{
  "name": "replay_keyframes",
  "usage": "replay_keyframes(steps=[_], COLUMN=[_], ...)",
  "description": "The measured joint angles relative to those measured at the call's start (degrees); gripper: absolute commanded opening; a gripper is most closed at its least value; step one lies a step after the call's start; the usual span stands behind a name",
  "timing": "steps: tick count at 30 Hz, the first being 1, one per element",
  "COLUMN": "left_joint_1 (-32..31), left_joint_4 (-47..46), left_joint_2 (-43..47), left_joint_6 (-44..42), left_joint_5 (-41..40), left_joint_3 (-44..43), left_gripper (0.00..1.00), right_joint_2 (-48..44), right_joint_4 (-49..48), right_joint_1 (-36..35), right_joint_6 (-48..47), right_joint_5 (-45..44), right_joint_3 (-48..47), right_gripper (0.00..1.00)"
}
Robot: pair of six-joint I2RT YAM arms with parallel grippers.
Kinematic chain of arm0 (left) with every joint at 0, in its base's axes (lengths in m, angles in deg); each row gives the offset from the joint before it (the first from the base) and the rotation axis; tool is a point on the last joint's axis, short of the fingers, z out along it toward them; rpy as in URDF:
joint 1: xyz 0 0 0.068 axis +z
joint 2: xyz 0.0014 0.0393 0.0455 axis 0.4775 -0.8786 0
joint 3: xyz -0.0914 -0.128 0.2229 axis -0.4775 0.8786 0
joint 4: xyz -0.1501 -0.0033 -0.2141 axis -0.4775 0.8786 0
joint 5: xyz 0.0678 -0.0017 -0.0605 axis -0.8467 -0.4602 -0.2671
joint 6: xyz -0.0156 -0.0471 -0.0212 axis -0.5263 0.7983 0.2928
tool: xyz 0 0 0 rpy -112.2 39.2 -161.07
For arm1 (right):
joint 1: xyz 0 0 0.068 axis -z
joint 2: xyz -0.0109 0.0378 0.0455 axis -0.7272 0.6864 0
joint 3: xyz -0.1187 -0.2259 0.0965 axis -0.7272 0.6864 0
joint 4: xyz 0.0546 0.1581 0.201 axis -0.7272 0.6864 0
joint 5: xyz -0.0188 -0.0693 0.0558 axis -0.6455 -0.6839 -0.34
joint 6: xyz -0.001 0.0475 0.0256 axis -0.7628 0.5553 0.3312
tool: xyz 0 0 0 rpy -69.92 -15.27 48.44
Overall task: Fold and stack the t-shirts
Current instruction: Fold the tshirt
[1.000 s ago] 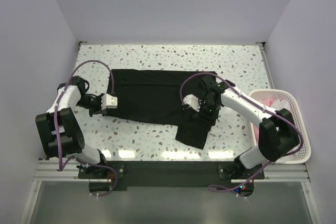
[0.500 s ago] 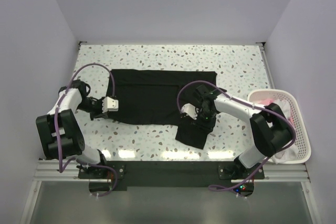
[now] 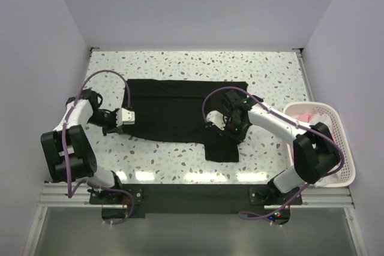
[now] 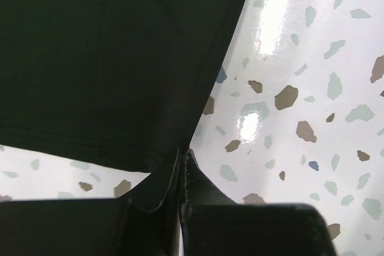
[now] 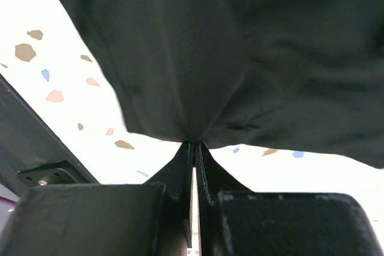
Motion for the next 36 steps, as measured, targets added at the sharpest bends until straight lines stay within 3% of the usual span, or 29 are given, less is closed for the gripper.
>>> replay_keyframes(steps=[8, 18, 36], left_joint_1=[0.0, 0.1, -0.8], left_joint_4=[0.6, 0.1, -3.3], left_joint_2=[-2.2, -10.2, -17.5], left_joint_6=[1.5, 5.9, 12.3], left_joint_5=[1.1, 3.5, 3.9], left_joint_3=[-7.4, -16.6, -23.2], left_gripper=[0.00, 0.00, 0.00], right_joint_2=[0.6, 9.4, 22.5], right_joint_4=[3.2, 6.0, 9.4], right_joint_1=[3.8, 8.9, 12.7], right_joint_6=[-2.8, -7.1, -12.4], right_joint_5=[0.1, 0.2, 0.2], right_joint_3=[-8.5, -19.1, -34.4], right_gripper=[0.00, 0.00, 0.00])
